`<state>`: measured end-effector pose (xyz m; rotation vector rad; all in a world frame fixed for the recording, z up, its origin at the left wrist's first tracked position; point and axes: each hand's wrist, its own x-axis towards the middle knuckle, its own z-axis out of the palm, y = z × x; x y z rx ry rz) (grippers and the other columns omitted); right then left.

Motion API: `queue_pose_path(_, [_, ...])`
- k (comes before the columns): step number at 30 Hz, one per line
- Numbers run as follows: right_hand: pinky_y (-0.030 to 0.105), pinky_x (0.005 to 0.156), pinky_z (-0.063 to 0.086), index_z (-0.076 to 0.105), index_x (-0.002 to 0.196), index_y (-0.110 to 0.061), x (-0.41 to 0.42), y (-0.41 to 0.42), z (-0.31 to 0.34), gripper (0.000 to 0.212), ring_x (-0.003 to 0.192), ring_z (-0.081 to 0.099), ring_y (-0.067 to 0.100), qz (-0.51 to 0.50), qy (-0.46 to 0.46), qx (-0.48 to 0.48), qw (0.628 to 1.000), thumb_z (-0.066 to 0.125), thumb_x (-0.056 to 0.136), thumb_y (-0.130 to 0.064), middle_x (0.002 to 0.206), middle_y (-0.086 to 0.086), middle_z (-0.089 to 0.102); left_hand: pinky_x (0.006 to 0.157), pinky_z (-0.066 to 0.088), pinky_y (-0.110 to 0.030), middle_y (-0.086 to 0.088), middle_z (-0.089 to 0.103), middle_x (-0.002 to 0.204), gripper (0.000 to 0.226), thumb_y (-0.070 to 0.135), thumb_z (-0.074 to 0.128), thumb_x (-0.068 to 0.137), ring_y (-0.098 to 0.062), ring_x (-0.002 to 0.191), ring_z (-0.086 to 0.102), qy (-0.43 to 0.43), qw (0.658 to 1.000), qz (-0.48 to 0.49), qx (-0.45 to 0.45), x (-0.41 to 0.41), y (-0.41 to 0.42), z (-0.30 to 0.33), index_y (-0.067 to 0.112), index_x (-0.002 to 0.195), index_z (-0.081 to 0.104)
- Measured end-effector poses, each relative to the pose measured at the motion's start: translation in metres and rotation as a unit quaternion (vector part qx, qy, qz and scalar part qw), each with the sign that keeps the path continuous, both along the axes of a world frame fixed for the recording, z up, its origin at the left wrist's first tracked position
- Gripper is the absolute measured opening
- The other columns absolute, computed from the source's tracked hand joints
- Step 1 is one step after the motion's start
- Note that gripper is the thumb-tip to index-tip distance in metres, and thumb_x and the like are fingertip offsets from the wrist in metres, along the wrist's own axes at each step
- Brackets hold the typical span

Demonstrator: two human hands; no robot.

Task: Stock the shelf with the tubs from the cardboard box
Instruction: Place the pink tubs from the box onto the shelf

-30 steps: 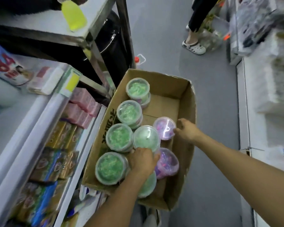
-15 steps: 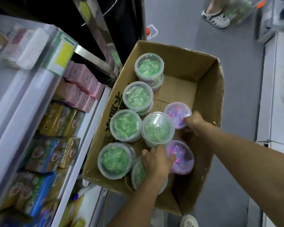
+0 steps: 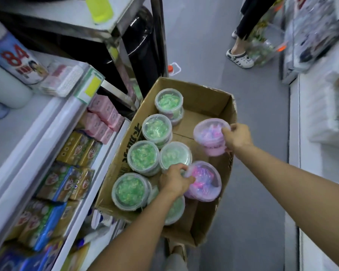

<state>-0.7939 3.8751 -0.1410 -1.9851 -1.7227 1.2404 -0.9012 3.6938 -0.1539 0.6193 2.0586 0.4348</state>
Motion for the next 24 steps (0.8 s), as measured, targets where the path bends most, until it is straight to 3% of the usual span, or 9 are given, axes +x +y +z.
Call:
queue_pose_path(4, [0.053, 0.058, 0.058, 0.065, 0.095, 0.001, 0.013, -0.012, 0.056, 0.028, 0.063, 0.064, 0.037, -0.037, 0.090, -0.026, 0.995, 0.055, 0.089, -0.023, 0.083, 0.021, 0.064, 0.059, 0.059, -0.032, -0.009, 0.068, 0.084, 0.030, 0.015, 0.070, 0.082, -0.016, 0.055, 0.065, -0.101, 0.979, 0.150, 0.098, -0.001, -0.016, 0.041, 0.015, 0.111, 0.064])
queue_pose_path(7, [0.059, 0.066, 0.057, 0.065, 0.098, 0.004, 0.026, -0.031, 0.093, 0.030, 0.062, 0.058, 0.033, -0.041, 0.143, -0.037, 0.988, 0.057, 0.090, -0.023, 0.083, 0.025, 0.063, 0.066, 0.060, -0.038, -0.007, 0.064, 0.071, 0.025, 0.009, 0.068, 0.083, -0.010, 0.045, 0.061, -0.142, 0.950, 0.230, 0.157, 0.001, -0.044, 0.074, 0.012, 0.108, 0.063])
queue_pose_path(12, [0.048, 0.063, 0.052, 0.056, 0.101, 0.018, 0.048, -0.082, 0.148, 0.033, 0.054, 0.046, 0.026, -0.020, 0.210, -0.024, 0.977, 0.053, 0.088, -0.012, 0.071, 0.017, 0.050, 0.057, 0.060, -0.034, -0.005, 0.065, 0.054, 0.024, 0.012, 0.065, 0.087, -0.016, 0.042, 0.060, -0.143, 0.923, 0.291, 0.210, 0.013, -0.104, 0.125, 0.011, 0.111, 0.061])
queue_pose_path(14, [0.042, 0.058, 0.049, 0.061, 0.094, 0.015, 0.058, -0.110, 0.174, 0.029, 0.050, 0.045, 0.026, 0.005, 0.232, -0.029, 0.972, 0.053, 0.086, -0.011, 0.069, 0.018, 0.050, 0.052, 0.059, -0.032, -0.006, 0.065, 0.052, 0.027, 0.013, 0.065, 0.087, -0.017, 0.042, 0.061, -0.135, 0.908, 0.316, 0.239, 0.023, -0.133, 0.150, 0.012, 0.113, 0.060])
queue_pose_path(18, [0.033, 0.050, 0.048, 0.059, 0.070, -0.006, 0.068, -0.152, 0.214, 0.018, 0.043, 0.039, 0.020, 0.040, 0.259, -0.048, 0.964, 0.053, 0.087, -0.012, 0.060, 0.011, 0.048, 0.061, 0.061, -0.042, -0.009, 0.066, 0.057, 0.013, 0.012, 0.065, 0.087, -0.022, 0.047, 0.063, -0.116, 0.878, 0.368, 0.283, 0.042, -0.186, 0.191, 0.018, 0.098, 0.063])
queue_pose_path(24, [0.030, 0.047, 0.048, 0.056, 0.067, -0.008, 0.055, -0.225, 0.276, 0.022, 0.031, 0.034, 0.013, 0.123, 0.308, -0.074, 0.940, 0.051, 0.088, -0.007, 0.044, 0.005, 0.047, 0.053, 0.059, -0.039, -0.021, 0.064, 0.081, 0.015, 0.012, 0.066, 0.087, -0.029, 0.057, 0.065, -0.084, 0.823, 0.454, 0.330, 0.064, -0.290, 0.255, 0.012, 0.102, 0.064])
